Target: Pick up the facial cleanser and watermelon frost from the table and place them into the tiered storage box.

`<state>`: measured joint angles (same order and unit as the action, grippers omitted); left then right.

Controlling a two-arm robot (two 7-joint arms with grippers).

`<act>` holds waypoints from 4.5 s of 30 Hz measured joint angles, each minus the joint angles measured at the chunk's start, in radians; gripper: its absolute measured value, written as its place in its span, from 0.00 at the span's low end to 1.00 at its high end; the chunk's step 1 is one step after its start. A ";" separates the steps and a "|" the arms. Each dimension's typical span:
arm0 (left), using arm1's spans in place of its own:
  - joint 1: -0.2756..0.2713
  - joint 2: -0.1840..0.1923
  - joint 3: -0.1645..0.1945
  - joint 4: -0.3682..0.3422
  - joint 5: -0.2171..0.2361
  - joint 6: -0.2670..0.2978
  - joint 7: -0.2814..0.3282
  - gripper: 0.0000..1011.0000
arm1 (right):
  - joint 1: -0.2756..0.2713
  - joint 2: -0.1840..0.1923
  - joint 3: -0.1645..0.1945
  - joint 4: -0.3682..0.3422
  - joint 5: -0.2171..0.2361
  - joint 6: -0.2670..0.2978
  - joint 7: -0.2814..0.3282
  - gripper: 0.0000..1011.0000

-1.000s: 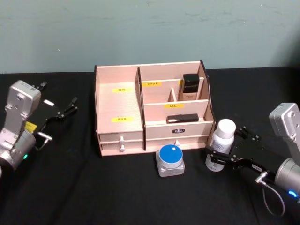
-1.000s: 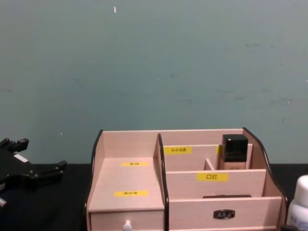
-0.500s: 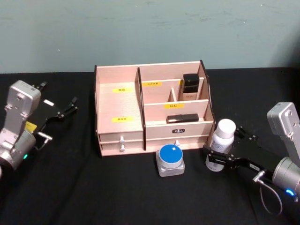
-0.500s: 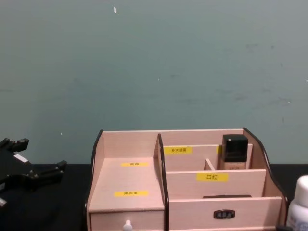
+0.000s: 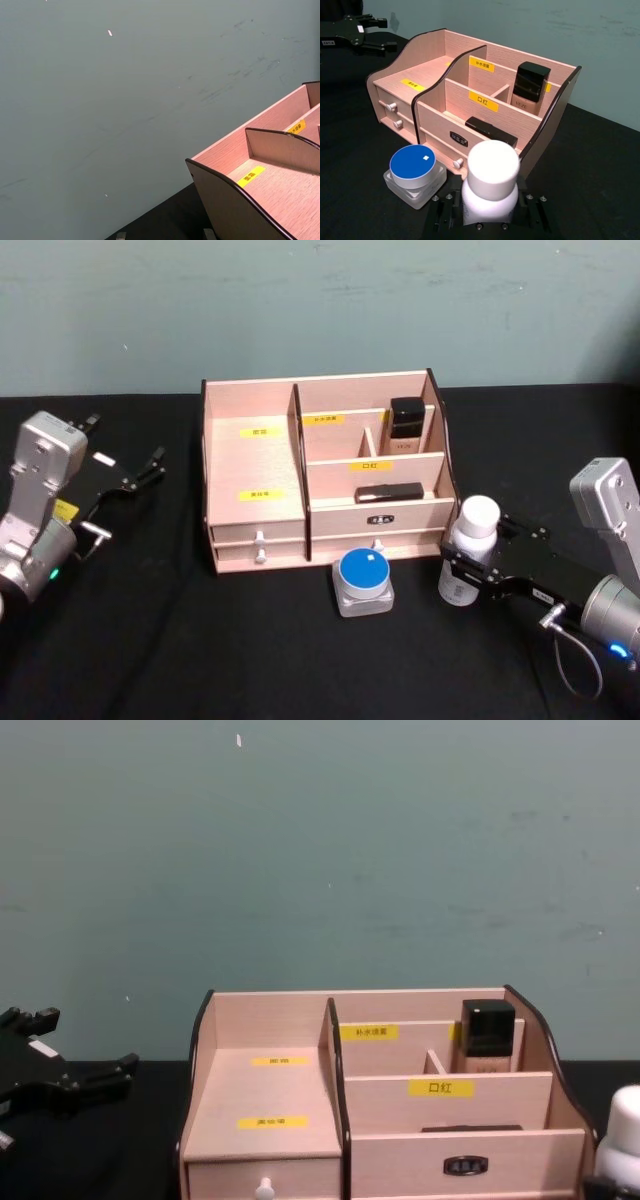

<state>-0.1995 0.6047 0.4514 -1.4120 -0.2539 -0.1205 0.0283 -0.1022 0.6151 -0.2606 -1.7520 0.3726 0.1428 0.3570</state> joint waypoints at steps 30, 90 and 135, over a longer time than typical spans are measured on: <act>0.000 0.000 0.000 0.000 0.000 0.000 0.000 0.99 | -0.005 -0.011 0.026 -0.035 0.008 0.010 0.018 0.60; 0.000 0.000 0.000 0.000 0.000 0.000 0.000 0.99 | 0.459 -0.242 -0.164 0.170 -0.119 0.079 0.016 0.60; 0.000 0.000 0.000 0.000 0.000 0.000 0.000 0.99 | 0.522 -0.310 -0.184 0.354 -0.124 0.066 0.050 0.60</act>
<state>-0.1995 0.6047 0.4513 -1.4120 -0.2539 -0.1205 0.0283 0.4197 0.3053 -0.4446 -1.3984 0.2484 0.2087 0.4069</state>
